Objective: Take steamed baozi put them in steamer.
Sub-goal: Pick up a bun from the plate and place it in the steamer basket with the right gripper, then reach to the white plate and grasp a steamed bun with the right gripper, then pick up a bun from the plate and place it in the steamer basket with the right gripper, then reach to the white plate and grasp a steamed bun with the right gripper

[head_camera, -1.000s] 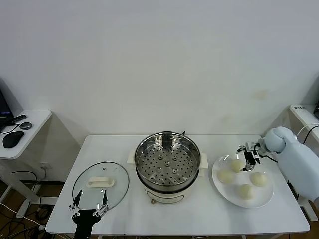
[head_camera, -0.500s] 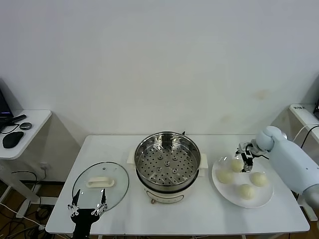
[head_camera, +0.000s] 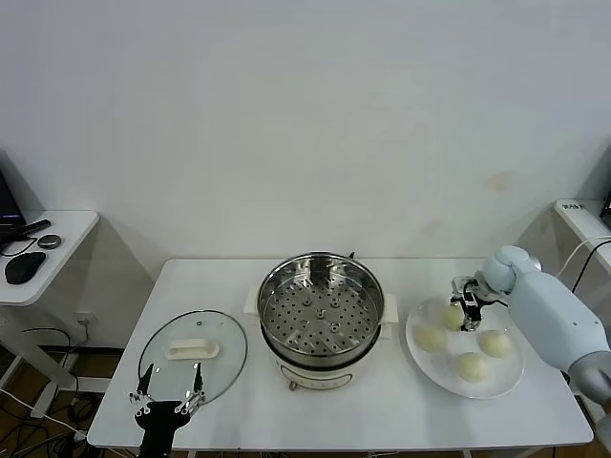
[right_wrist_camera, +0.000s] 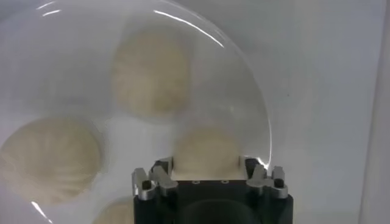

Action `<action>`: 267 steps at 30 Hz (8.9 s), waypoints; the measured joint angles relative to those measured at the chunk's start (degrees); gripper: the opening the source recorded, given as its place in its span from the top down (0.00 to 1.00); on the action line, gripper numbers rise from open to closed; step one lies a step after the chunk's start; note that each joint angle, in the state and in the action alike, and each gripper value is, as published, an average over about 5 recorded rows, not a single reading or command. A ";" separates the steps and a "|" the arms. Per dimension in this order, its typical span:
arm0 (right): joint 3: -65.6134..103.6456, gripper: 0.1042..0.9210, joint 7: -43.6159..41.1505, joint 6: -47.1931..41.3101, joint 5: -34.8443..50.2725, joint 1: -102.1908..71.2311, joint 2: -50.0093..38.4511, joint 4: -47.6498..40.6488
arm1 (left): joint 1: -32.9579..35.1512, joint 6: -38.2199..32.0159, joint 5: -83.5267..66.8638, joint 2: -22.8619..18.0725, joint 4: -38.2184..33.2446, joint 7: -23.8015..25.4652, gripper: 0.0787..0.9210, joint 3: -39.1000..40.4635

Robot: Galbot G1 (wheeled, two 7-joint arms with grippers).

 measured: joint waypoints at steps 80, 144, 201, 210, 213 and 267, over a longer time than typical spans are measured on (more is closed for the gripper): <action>-39.39 0.24 8.77 41.59 5.28 29.96 24.38 5.37 | 0.10 -0.51 -0.94 -0.21 -4.00 -0.29 0.12 -2.50; -26.50 0.12 2.74 -13.74 23.94 8.50 -13.10 24.01 | -1.26 0.90 -0.90 1.18 -2.70 0.12 0.12 -4.42; -51.50 0.54 6.81 -31.26 55.39 48.76 -2.91 39.30 | -4.33 2.57 -1.75 2.75 -2.94 0.05 0.12 -3.39; -52.84 0.54 13.02 -38.24 60.83 44.78 7.54 36.49 | -4.47 2.43 -1.96 2.85 -2.34 0.16 0.12 -3.95; -52.89 0.54 14.74 -39.62 61.89 43.00 10.56 34.68 | -4.55 2.12 -2.00 2.58 -2.11 0.14 0.12 -4.29; -39.80 0.12 -4.12 -23.17 39.56 33.43 -20.31 43.79 | -4.55 1.40 -1.72 3.78 -2.31 0.40 0.12 -3.57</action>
